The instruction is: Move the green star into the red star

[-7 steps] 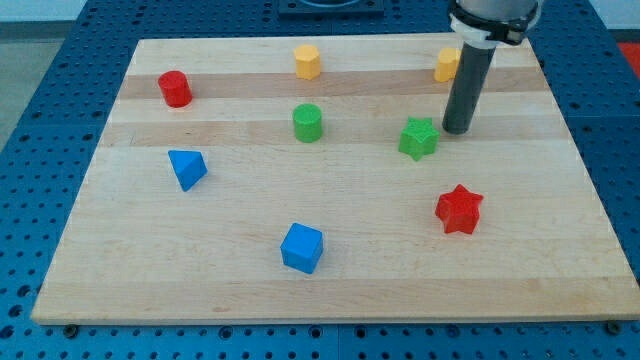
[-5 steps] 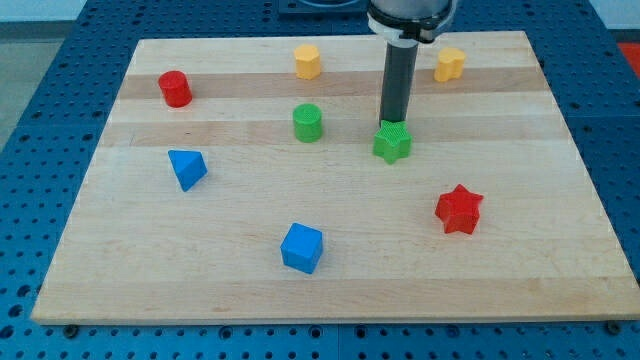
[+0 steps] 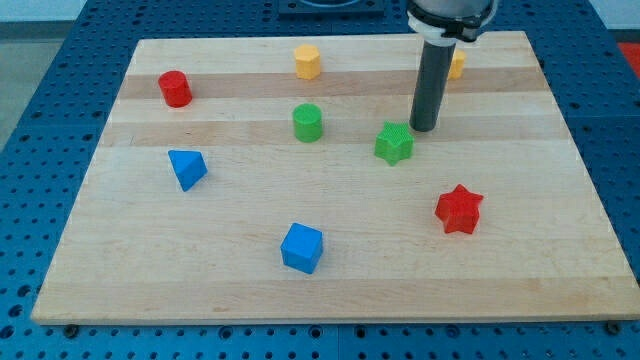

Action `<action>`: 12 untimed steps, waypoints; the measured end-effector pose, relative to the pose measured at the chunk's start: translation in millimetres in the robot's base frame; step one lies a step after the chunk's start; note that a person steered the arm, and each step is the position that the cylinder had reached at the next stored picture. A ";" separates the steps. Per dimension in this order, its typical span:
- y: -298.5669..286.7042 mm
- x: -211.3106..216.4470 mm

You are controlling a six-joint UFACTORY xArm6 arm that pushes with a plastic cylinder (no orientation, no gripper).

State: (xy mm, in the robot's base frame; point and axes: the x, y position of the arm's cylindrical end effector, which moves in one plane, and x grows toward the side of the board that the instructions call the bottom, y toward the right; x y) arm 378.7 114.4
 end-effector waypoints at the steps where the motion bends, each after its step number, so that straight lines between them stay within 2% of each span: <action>1: -17.1 0.1; 2: -51.4 -0.3; 7: -24.3 37.6; 9: -80.8 38.5; 10: -92.0 57.6; 12: -63.9 57.9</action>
State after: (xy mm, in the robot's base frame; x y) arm 436.6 50.5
